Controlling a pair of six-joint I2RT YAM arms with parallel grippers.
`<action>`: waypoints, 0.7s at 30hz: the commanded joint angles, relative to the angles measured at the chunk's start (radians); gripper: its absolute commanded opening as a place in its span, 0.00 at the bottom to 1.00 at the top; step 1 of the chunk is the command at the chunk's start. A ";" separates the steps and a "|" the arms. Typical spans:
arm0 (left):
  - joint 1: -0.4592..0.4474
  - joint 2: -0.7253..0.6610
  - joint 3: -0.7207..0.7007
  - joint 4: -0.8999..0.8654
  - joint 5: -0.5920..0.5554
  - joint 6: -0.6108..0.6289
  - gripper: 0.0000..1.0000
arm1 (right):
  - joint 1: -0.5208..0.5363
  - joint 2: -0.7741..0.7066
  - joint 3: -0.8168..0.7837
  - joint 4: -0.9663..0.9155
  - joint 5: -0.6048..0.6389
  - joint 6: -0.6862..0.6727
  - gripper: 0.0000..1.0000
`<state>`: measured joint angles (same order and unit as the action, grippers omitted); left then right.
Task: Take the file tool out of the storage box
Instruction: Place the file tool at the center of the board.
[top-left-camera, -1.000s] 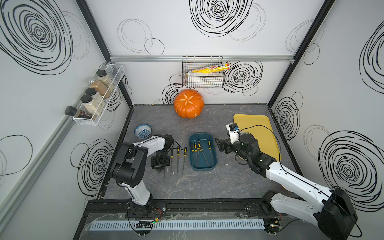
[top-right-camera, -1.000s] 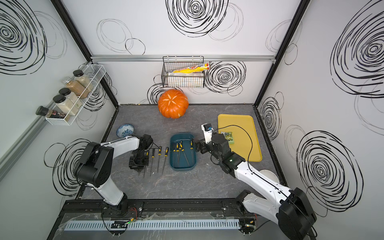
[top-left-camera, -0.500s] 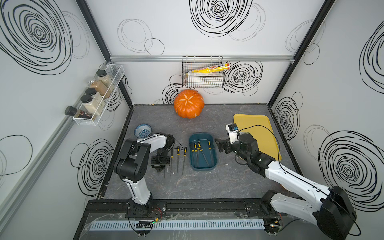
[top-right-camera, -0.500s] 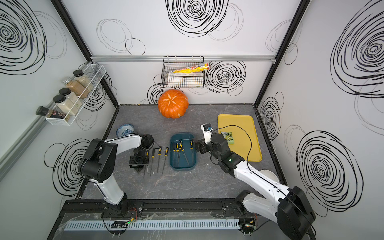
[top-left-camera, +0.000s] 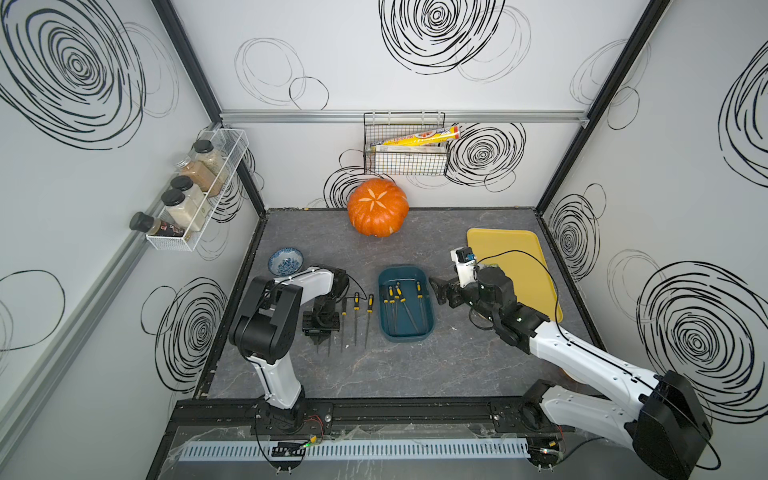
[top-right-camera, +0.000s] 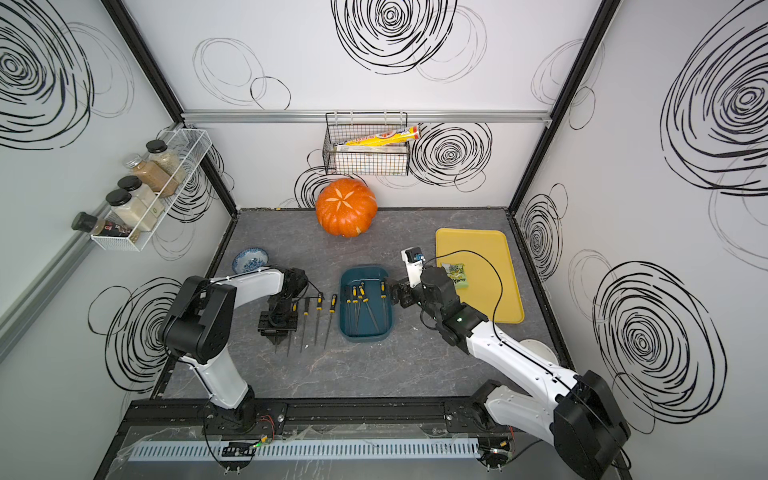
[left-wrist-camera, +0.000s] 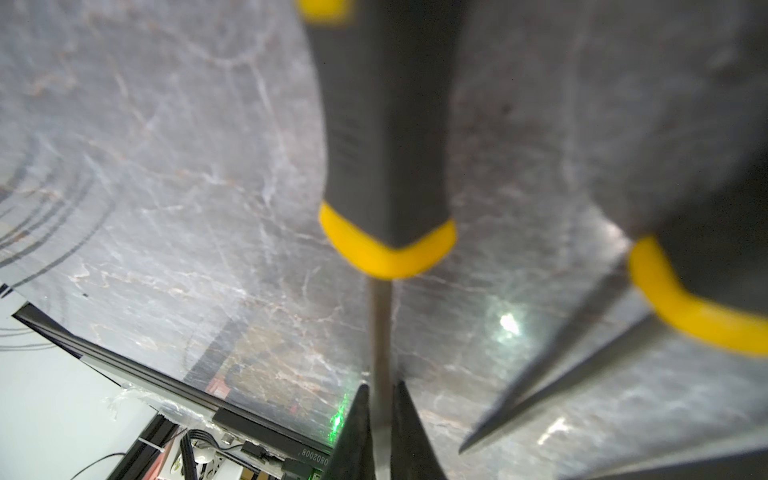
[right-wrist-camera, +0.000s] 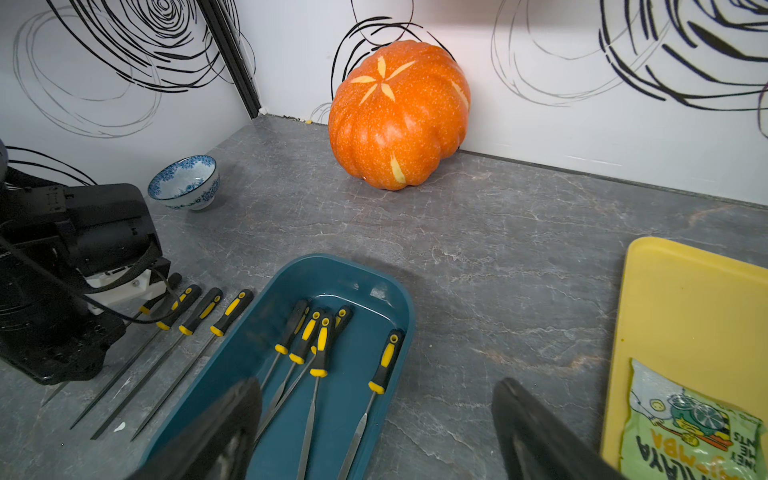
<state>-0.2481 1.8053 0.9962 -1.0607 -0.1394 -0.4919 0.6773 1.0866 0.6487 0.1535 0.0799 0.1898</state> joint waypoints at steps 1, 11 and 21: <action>0.015 0.063 -0.055 0.139 0.008 0.006 0.19 | -0.001 0.004 0.011 0.009 0.009 -0.009 0.91; 0.013 -0.012 -0.040 0.105 -0.005 -0.023 0.22 | -0.001 0.010 0.012 0.004 0.006 -0.006 0.92; -0.155 -0.352 0.239 0.198 0.107 -0.146 0.51 | -0.001 -0.089 -0.033 0.020 -0.041 0.029 0.92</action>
<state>-0.3466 1.5112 1.1908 -0.9390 -0.0875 -0.5808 0.6773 1.0401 0.6376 0.1570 0.0582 0.1974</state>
